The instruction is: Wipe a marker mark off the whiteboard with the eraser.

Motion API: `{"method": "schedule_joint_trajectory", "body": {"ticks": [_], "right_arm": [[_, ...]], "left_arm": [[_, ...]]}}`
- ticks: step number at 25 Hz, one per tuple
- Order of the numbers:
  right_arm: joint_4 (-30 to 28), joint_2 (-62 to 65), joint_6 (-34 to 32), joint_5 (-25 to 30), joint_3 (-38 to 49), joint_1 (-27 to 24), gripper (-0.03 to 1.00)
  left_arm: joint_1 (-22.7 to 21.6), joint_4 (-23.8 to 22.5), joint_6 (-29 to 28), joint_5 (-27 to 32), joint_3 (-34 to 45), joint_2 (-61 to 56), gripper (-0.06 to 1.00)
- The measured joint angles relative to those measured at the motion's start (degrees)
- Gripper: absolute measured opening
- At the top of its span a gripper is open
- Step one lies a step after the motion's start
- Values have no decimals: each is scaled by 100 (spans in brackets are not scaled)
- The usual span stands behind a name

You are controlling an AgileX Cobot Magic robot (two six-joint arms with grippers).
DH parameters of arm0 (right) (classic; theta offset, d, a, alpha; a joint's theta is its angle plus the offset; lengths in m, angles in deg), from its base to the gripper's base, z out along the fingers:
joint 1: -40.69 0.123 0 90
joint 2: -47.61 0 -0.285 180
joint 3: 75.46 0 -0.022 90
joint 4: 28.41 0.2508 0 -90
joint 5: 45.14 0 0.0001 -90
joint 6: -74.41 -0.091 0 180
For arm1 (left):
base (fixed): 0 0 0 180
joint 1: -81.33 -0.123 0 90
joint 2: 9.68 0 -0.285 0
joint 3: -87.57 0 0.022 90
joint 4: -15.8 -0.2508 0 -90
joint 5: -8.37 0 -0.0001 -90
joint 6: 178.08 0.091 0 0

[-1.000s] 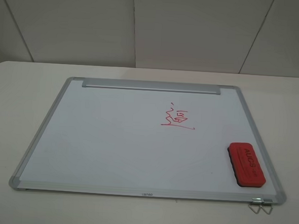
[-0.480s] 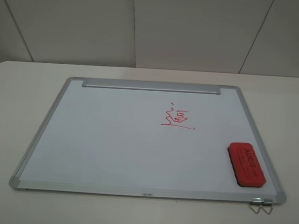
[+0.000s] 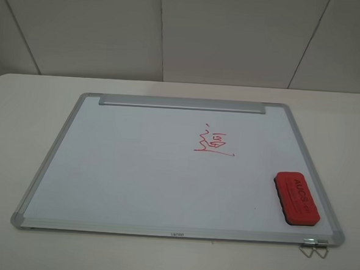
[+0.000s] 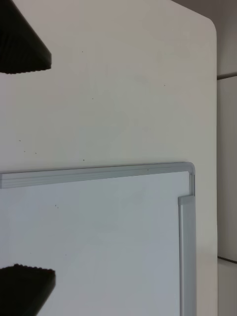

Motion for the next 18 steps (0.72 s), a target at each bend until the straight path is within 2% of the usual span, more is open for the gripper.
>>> {"method": "schedule_joint_trajectory", "body": {"ticks": [4,18], "right_arm": [[0,0,0,0,0,-222,79],[12,0,0,0,0,-221,79]], "left_arm": [[0,0,0,0,0,0,77],[0,0,0,0,0,0,77]]}}
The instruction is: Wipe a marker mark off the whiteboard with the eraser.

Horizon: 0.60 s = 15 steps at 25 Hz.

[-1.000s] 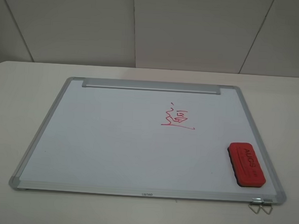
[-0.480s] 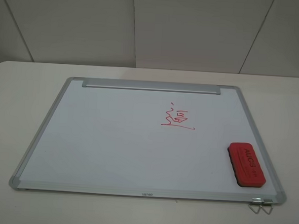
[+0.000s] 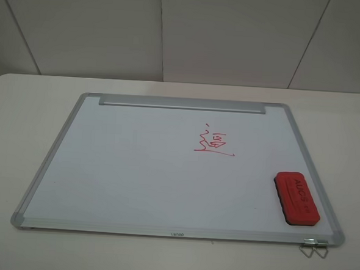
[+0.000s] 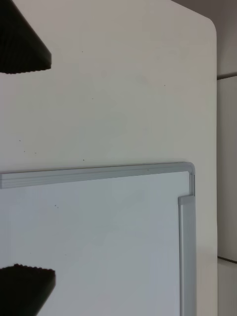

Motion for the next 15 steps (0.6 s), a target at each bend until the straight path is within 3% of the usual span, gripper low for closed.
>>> {"method": "schedule_joint_trajectory", "body": {"ticks": [15], "right_arm": [[0,0,0,0,0,0,79]], "left_arm": [[0,0,0,0,0,0,77]]}}
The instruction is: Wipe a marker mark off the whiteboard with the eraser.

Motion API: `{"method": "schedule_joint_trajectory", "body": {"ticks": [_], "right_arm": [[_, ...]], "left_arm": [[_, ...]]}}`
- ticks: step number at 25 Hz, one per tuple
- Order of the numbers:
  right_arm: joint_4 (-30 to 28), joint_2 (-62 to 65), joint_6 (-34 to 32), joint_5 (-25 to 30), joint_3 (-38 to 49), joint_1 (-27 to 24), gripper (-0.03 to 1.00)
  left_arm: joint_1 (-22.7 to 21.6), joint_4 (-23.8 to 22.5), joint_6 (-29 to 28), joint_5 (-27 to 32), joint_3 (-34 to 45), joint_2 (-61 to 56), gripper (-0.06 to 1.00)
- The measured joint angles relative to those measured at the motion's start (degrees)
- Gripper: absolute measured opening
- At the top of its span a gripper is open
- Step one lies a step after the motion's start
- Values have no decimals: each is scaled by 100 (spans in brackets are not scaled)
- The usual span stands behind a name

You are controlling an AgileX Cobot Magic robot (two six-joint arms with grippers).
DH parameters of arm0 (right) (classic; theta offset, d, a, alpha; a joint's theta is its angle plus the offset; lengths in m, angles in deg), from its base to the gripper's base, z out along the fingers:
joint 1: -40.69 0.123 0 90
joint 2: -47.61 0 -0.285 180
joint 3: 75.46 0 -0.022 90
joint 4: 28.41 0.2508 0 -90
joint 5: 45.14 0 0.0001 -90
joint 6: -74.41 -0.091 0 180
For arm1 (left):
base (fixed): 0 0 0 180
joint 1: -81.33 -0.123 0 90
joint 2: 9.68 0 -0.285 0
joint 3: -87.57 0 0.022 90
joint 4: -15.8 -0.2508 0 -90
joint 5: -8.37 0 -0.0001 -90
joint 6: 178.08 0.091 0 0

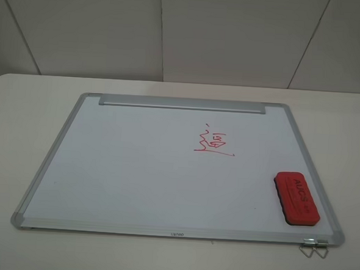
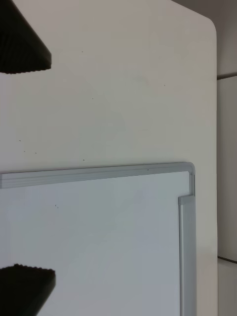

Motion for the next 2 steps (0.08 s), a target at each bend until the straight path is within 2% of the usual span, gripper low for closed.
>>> {"method": "schedule_joint_trajectory", "body": {"ticks": [2], "right_arm": [[0,0,0,0,0,0,79]], "left_arm": [[0,0,0,0,0,0,77]]}}
